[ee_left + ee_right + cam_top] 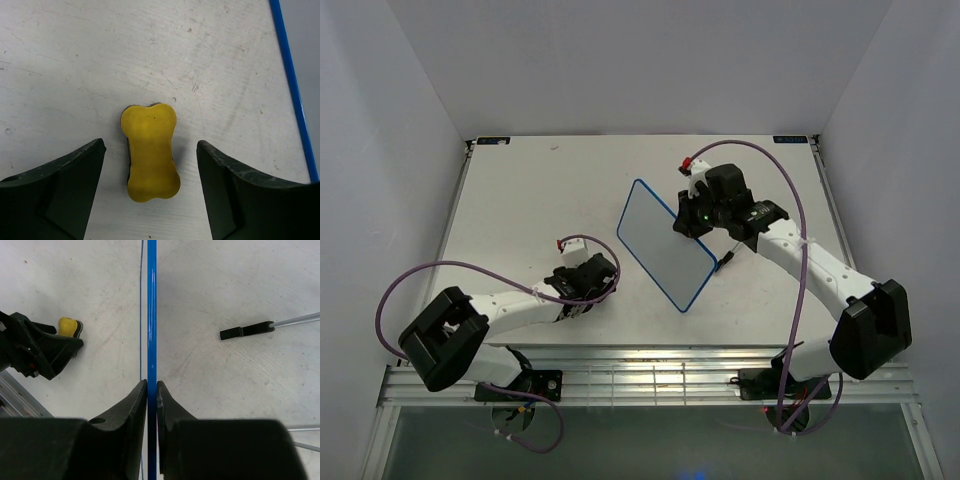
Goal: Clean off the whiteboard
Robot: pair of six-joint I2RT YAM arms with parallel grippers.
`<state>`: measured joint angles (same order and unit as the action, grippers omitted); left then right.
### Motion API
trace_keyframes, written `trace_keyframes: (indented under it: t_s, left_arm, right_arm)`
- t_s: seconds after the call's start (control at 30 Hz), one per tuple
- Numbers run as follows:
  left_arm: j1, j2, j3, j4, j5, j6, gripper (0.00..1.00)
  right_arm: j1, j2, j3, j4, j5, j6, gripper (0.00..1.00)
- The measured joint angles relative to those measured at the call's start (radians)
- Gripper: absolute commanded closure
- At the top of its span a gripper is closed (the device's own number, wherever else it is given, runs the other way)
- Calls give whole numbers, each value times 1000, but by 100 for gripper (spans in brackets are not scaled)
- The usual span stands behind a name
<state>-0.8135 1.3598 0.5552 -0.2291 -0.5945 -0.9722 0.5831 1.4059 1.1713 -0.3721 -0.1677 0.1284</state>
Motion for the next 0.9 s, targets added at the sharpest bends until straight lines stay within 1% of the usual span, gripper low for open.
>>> trace_keyframes:
  t_s: [0.07,0.1,0.17,0.3,0.4,0.43,0.5,0.57,0.7,0.9]
  left_arm:
    - [0,-2,5,-11,5,3,12]
    - [0,-4,8,-23,9,4,9]
    - [0,-14,13,-47,16,6,7]
    - [0,-70,37,-120,24,8,2]
    - [0,-128,72,-172,24,11,2]
    - [0,-150,84,-188,23,11,2]
    - [0,-190,105,-214,21,14,2]
    - [0,-226,119,-238,17,15,2]
    - [0,-278,144,-301,13,32,2]
    - [0,-331,233,-393,18,122,2]
  right_arm:
    - [-4,10,9,-10,-2,-13,81]
    - [-6,16,13,-16,-4,-19,80]
    - [-8,32,19,-24,-9,-27,80]
    - [-8,64,35,-26,-27,-28,81]
    - [-8,79,47,-29,-42,-29,80]
    - [-8,82,50,-31,-46,-30,82]
    - [-8,88,53,-29,-57,-31,92]
    - [-8,89,58,-28,-82,-24,92]
    - [-7,89,60,-27,-83,-24,92]
    - [-5,85,91,-72,-73,-34,92]
